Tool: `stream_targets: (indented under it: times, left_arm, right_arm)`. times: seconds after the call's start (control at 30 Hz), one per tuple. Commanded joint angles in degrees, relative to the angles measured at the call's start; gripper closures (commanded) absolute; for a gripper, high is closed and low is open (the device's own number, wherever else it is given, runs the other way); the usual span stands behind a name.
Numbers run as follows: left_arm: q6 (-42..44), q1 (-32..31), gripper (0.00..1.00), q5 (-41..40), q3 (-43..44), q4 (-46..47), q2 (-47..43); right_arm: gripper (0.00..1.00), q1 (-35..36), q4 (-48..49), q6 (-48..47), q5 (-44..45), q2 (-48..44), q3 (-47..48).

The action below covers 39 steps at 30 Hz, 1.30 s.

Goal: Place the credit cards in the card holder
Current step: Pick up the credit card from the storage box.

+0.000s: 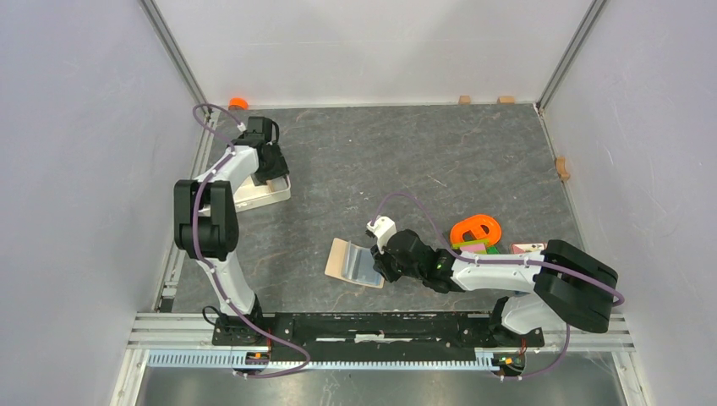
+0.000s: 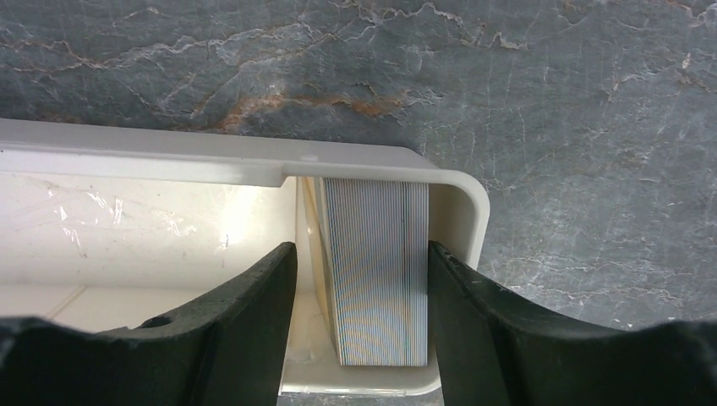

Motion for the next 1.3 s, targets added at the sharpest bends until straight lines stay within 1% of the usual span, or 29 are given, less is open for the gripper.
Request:
stream_targets:
  times: [0.0,0.17,0.43,0.83,1.27]
  left_arm:
    - [5.01,0.26,0.36,-4.28,2.57,-1.89,1.71]
    - [5.56,0.27,0.35,-5.18,3.72,-3.65,3.35]
    - [5.91,0.28,0.34,-4.31,4.86,-4.94,4.78]
    - [5.29,0.23,0.36,-0.72,3.67,-4.17,0.04]
    - [5.56,0.26,0.4,-1.19,2.83,-3.81,-2.46]
  right_arm:
    - [0.76,0.17,2.13,0.48,-0.34,-0.74,-0.53]
    - [0.76,0.16,2.13,0.85,-0.37,-1.23,-0.64]
    - [0.77,0.17,2.04,1.22,-0.37,-1.67,-0.79]
    - [0.78,0.16,1.49,1.23,0.33,-1.74,-0.7]
    - [0.78,0.16,0.93,1.34,0.82,-1.83,-0.53]
